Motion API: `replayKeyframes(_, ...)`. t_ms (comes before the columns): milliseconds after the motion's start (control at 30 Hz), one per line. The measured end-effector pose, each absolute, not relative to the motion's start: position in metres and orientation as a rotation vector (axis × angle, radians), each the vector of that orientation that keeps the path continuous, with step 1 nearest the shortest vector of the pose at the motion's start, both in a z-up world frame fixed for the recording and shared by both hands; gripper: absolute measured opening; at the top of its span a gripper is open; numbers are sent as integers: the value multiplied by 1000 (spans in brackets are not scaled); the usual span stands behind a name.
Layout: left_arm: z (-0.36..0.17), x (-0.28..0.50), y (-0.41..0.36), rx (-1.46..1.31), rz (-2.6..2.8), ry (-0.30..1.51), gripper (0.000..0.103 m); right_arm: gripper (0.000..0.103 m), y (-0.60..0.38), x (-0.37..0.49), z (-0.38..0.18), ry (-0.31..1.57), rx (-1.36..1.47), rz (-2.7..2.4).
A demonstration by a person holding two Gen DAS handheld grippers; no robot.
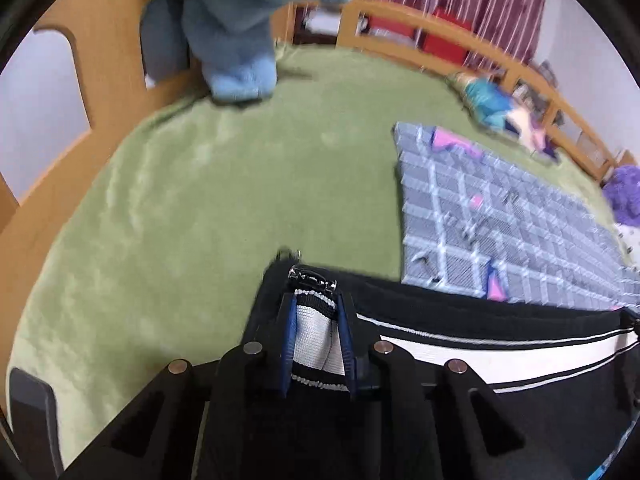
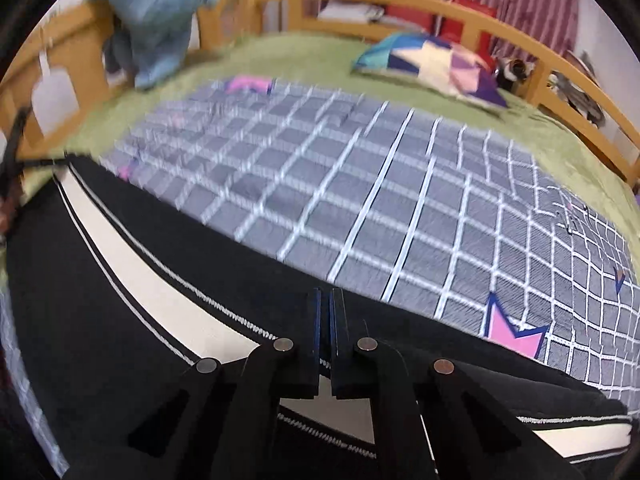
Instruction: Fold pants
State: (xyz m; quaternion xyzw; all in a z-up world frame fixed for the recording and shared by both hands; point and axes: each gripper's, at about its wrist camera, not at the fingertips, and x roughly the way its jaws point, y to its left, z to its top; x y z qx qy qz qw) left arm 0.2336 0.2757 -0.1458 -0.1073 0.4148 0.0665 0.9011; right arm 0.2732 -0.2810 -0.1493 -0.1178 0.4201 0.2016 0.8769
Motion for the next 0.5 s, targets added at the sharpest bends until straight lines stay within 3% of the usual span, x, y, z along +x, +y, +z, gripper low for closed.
replayKeyframes(267,-125,238,289,-276,128,794,19,3,-285,286,-147,821,-119,403)
replayKeyframes(500,-169,262,283,-227,207,894,22,6,-277,309,-199,962,-131,355)
